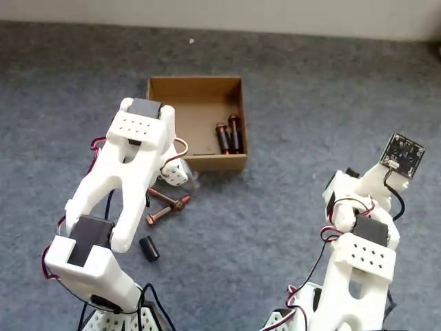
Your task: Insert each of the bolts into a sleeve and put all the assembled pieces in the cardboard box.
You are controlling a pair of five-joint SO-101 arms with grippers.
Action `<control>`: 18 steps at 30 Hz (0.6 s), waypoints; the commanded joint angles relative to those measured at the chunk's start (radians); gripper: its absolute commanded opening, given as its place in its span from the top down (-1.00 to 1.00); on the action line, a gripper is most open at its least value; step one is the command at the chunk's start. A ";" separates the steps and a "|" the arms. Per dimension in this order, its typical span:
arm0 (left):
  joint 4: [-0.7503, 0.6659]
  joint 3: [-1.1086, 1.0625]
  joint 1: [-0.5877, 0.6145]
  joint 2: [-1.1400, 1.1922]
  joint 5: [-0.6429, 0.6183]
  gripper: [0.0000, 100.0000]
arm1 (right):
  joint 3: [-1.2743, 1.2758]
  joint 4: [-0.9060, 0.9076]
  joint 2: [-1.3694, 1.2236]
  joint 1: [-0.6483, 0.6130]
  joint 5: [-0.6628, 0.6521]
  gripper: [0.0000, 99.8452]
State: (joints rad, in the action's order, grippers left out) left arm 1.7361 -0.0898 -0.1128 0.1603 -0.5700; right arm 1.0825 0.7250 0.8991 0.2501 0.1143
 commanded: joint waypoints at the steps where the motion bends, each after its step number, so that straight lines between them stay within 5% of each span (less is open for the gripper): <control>1: 0.017 0.097 0.012 -0.076 0.339 0.84 | -0.010 -0.027 0.028 -0.015 -0.012 0.99; 4: 0.017 0.125 0.004 -0.130 0.497 1.00 | -0.010 -0.027 0.028 -0.015 -0.012 0.99; 12: 0.015 0.122 0.005 -0.182 0.916 0.99 | -0.012 -0.027 0.028 -0.015 -0.012 0.99; 16: -0.086 0.087 0.010 -0.173 1.088 0.99 | -0.012 -0.027 0.027 -0.015 -0.012 0.99; 18: -0.143 0.056 0.010 -0.168 1.272 0.99 | -0.010 -0.027 0.027 -0.015 -0.012 0.99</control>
State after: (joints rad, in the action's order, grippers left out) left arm 1.6978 -0.0084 -0.1128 0.0192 0.4396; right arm 1.0825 0.7250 0.8991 0.2501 0.1143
